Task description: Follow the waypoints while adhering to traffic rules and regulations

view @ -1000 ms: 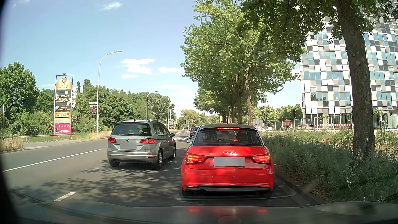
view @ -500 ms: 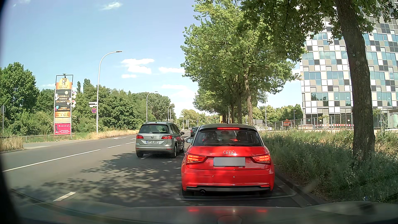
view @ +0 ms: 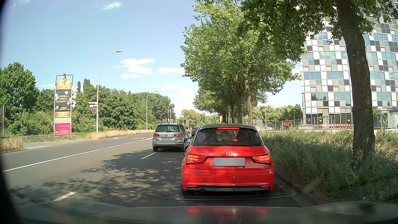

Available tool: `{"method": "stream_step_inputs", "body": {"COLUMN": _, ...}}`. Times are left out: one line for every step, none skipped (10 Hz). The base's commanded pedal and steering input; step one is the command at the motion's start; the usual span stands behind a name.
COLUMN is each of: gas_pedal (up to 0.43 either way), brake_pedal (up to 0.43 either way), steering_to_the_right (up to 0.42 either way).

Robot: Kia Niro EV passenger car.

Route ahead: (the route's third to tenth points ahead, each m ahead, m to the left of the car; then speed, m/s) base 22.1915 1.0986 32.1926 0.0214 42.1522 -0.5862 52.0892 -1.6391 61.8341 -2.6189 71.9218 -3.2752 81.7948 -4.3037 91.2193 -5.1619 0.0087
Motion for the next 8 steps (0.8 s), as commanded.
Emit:
{"method": "stream_step_inputs", "body": {"gas_pedal": 0.0, "brake_pedal": 0.226, "steering_to_the_right": 0.0}}
{"method": "stream_step_inputs", "body": {"gas_pedal": 0.0, "brake_pedal": 0.22, "steering_to_the_right": 0.0}}
{"method": "stream_step_inputs", "body": {"gas_pedal": 0.0, "brake_pedal": 0.226, "steering_to_the_right": 0.0}}
{"method": "stream_step_inputs", "body": {"gas_pedal": 0.0, "brake_pedal": 0.226, "steering_to_the_right": 0.001}}
{"method": "stream_step_inputs", "body": {"gas_pedal": 0.0, "brake_pedal": 0.226, "steering_to_the_right": 0.0}}
{"method": "stream_step_inputs", "body": {"gas_pedal": 0.0, "brake_pedal": 0.226, "steering_to_the_right": 0.0}}
{"method": "stream_step_inputs", "body": {"gas_pedal": 0.0, "brake_pedal": 0.226, "steering_to_the_right": 0.0}}
{"method": "stream_step_inputs", "body": {"gas_pedal": 0.0, "brake_pedal": 0.226, "steering_to_the_right": 0.0}}
